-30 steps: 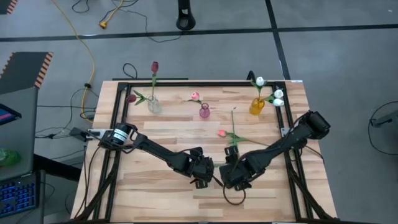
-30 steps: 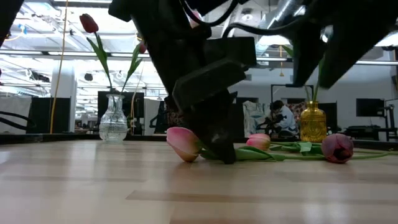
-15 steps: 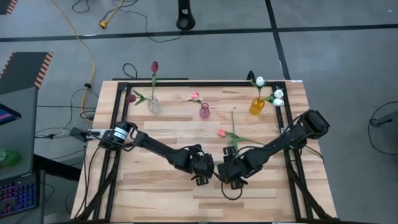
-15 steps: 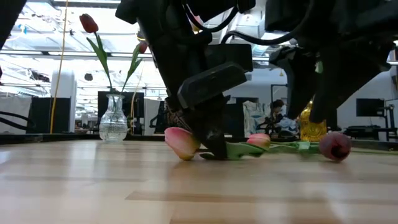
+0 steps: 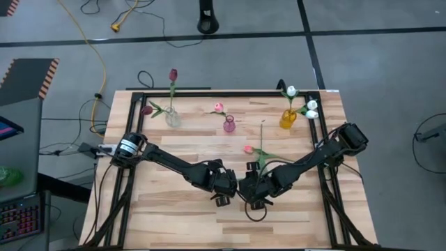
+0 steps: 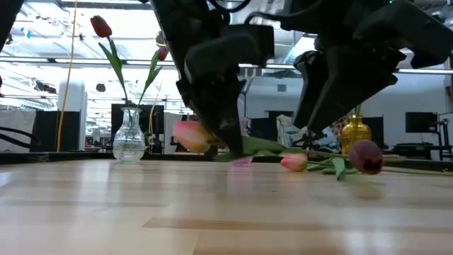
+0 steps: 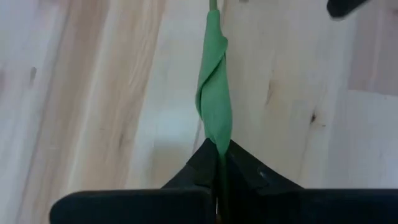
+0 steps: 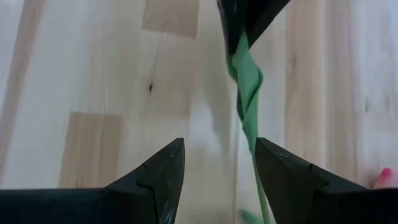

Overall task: Sort flowers into vase by color
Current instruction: Put the bottom pink flower into the purple vase

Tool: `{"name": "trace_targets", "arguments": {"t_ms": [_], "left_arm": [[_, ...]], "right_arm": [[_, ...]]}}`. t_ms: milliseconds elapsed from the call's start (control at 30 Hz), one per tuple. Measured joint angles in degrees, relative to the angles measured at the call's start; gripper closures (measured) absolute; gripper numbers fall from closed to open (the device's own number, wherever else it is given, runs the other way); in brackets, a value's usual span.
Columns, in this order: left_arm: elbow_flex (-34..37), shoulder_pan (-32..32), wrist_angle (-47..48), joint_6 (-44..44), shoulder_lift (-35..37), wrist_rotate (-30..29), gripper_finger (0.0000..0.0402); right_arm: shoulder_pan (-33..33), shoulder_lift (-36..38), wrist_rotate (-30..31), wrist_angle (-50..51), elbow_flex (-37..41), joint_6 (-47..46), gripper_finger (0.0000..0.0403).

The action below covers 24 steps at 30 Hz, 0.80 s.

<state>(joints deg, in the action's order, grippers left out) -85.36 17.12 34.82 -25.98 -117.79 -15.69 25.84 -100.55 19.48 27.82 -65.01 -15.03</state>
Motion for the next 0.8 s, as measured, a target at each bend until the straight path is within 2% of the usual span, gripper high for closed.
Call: {"name": "trace_targets", "arguments": {"t_ms": [300, 433, 667, 800], "left_arm": [[-0.02, 0.51, 1.83, 1.09, 3.7, 0.99, 0.0399], [-0.02, 0.7, 2.4, 1.16, 4.2, 3.5, 0.0399], [-0.02, 0.72, 2.99, 1.3, 4.28, 4.93, 0.0399], [-0.02, 0.72, 3.05, 1.31, 4.28, 4.95, 0.0399]], "right_arm": [[-1.78, 0.0, 0.73, -0.73, 0.0, -0.13, 0.0181], [-2.4, 0.0, 2.0, -1.46, 0.0, -0.11, 0.0193], [-2.49, 0.0, 1.58, -1.51, 0.0, -0.11, 0.025], [-2.51, 0.0, -2.57, -1.34, 0.0, -0.09, 0.0293]]}}
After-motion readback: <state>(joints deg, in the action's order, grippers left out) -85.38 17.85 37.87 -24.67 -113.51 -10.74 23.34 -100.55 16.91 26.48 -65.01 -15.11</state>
